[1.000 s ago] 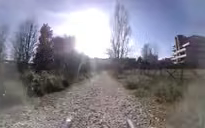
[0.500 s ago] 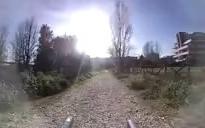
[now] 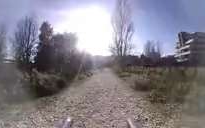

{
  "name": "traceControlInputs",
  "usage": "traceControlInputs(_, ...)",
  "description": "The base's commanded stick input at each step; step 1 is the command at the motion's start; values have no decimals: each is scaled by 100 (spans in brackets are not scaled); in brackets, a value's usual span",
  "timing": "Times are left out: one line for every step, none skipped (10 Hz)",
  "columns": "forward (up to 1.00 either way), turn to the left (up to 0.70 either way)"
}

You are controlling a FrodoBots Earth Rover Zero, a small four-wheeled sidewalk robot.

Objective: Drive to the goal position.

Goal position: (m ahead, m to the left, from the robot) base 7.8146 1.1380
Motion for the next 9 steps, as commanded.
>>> traceControlInputs(50, 0)
traceControlInputs(50, 0)
traceControlInputs(50, 0)
traceControlInputs(50, 0)
traceControlInputs(50, 0)
traceControlInputs(50, 0)
traceControlInputs(50, 0)
traceControlInputs(50, 0)
traceControlInputs(50, 0)
